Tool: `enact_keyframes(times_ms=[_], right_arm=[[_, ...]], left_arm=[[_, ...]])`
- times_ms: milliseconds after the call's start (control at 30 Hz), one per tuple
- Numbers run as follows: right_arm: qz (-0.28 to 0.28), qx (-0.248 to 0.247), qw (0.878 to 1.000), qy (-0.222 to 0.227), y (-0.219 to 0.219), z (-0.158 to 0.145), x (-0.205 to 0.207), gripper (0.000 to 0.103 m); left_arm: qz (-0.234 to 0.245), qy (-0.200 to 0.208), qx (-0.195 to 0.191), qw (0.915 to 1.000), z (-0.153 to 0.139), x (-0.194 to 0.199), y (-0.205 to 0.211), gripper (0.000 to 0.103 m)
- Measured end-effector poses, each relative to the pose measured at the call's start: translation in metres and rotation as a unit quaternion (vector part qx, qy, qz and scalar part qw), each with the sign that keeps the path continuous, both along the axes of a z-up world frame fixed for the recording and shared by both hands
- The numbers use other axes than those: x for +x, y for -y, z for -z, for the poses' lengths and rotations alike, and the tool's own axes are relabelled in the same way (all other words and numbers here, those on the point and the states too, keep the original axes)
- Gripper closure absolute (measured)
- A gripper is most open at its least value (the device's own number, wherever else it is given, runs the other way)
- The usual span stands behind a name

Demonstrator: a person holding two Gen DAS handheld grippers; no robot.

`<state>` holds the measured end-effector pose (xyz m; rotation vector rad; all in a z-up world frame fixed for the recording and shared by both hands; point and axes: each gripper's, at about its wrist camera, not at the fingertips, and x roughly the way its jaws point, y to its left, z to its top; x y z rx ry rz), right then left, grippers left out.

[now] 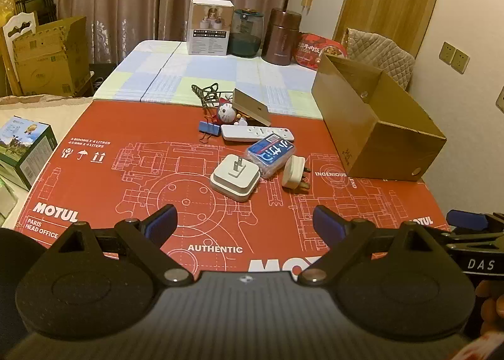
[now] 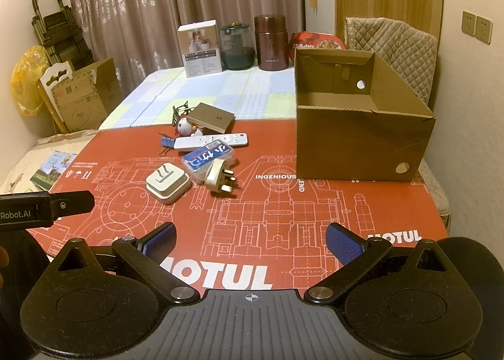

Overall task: Organize rigid objects
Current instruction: 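Move both tools toward the white plugs on the red mat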

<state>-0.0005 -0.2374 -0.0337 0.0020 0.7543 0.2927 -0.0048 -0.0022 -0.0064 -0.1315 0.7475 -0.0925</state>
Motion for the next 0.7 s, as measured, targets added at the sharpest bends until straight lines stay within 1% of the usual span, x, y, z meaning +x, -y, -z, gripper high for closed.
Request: enact_keyframes(times_ms=[467,633,700], right_arm=[[-0.002,-0.002,1.0,-0.003,-0.0006,0.0051,-0.0013,0.005],[-0.006,0.002,1.0,-0.005,-0.0012,0.006,0.0017,0.005],[-0.011,0.005,1.0,-0.002,-0.0014,0.0062,0.0053,0.005]], left_arm=[[0.002,-0.002,0.0,1.0,0.0001,0.0017,0.0017,0.013],[0.016,-0.004,-0.007,0.9998,0.0023,0.0054,0.0015,0.017],[0.021,-0.003,-0.006,0.9998,0.0023,0.0076,0.0007,0.017]])
